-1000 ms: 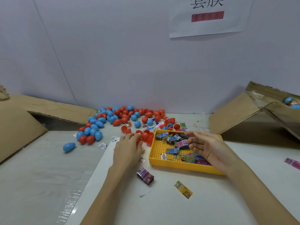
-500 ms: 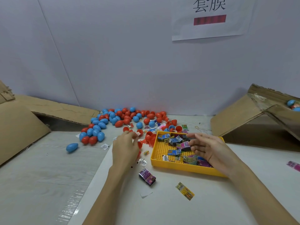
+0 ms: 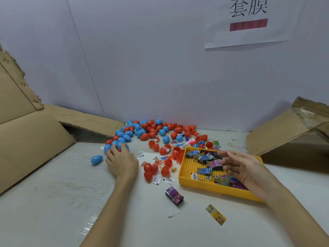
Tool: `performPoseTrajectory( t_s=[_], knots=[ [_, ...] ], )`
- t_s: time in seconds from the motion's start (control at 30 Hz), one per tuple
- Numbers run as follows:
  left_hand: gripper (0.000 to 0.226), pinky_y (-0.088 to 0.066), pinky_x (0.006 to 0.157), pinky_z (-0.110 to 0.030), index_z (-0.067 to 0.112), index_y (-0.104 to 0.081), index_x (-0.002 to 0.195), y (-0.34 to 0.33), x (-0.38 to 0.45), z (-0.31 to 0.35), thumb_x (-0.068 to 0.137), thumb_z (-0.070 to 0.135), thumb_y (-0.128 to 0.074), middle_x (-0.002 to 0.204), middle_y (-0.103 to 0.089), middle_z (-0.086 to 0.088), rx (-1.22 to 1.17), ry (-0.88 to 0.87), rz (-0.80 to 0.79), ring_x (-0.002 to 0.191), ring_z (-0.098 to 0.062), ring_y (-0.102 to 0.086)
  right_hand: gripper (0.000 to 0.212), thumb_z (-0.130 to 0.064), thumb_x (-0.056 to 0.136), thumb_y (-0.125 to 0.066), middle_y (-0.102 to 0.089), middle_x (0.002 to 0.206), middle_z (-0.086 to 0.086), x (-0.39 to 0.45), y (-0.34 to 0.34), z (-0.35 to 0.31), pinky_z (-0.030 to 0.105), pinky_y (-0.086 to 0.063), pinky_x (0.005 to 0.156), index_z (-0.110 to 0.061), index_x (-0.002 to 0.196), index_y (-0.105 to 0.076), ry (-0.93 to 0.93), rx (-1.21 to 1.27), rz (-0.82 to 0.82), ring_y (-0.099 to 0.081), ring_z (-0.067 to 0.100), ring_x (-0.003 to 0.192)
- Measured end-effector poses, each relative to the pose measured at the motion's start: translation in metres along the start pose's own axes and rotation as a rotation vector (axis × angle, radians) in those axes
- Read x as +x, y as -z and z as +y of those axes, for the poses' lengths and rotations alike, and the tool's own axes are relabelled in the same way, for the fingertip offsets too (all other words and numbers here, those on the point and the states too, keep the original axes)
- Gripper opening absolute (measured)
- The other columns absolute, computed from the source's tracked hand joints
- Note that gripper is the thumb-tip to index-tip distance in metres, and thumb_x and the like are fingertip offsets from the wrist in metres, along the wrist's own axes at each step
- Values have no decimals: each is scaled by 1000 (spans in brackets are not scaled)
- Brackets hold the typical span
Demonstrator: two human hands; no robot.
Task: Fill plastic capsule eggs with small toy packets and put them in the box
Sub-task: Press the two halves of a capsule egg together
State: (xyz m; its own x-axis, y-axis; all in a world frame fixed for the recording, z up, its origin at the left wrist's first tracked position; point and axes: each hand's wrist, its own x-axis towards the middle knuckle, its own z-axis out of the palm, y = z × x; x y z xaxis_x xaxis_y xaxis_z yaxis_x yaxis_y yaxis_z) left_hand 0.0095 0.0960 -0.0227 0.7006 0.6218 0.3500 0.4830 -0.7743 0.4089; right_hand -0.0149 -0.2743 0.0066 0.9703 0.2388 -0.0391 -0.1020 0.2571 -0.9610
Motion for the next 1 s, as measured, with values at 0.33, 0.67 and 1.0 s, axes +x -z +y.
performPoseTrajectory(
  t_s=[0.33,0.67,1.0],
  knots=[
    [46,-51,88,-38,18,-59,130,3,5,11,93,-9,-54,116,-62,-15,-177,-309,-189,106,-28,-57,26,-18,100,-60,-73,90,14,-3,-2,-1,23,-60,63,-4,112,-78,1,-7,6,-69,18,75],
    [23,-45,86,-21,10,-60,120,31,-71,97,99,19,-65,121,-58,-4,-521,-508,-91,102,-12,-54,25,-17,102,-59,-73,91,14,-5,-4,-2,23,-59,65,-4,113,-78,-1,-21,19,-70,19,75],
    [31,-45,84,-5,13,-73,121,17,-127,115,90,12,-76,115,-62,-7,-716,-974,-131,99,-13,-61,22,-19,103,-60,-76,94,14,-8,-7,0,24,-60,69,-10,113,-78,60,-98,20,-72,21,79]
  ],
)
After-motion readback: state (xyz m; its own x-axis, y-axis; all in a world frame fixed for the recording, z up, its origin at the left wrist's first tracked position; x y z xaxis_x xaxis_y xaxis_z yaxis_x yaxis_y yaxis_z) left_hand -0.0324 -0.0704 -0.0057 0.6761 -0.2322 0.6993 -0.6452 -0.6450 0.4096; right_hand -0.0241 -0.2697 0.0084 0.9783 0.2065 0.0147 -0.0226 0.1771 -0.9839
